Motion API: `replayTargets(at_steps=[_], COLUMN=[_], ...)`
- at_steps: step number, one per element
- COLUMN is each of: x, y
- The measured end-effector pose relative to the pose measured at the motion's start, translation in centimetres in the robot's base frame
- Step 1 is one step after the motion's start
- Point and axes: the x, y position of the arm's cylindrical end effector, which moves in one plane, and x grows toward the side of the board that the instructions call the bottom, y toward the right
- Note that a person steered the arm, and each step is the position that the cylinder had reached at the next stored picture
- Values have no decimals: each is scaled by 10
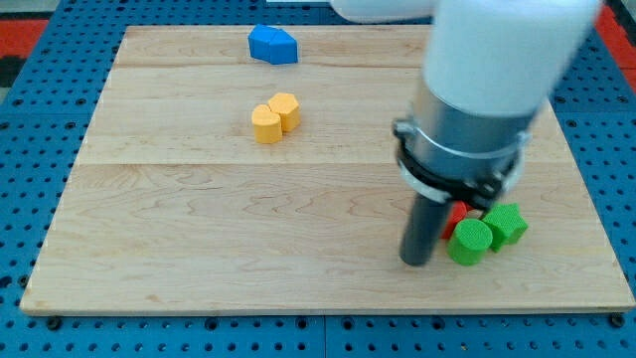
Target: Move the yellow heart to the bottom left of the blue cube
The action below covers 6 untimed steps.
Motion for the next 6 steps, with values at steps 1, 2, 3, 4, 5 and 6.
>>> replayTargets(at_steps=[1,2,3,4,5,6], x=[-54,-102,-89,-104,-154,-184], y=[-11,-6,-40,-116,-156,-147])
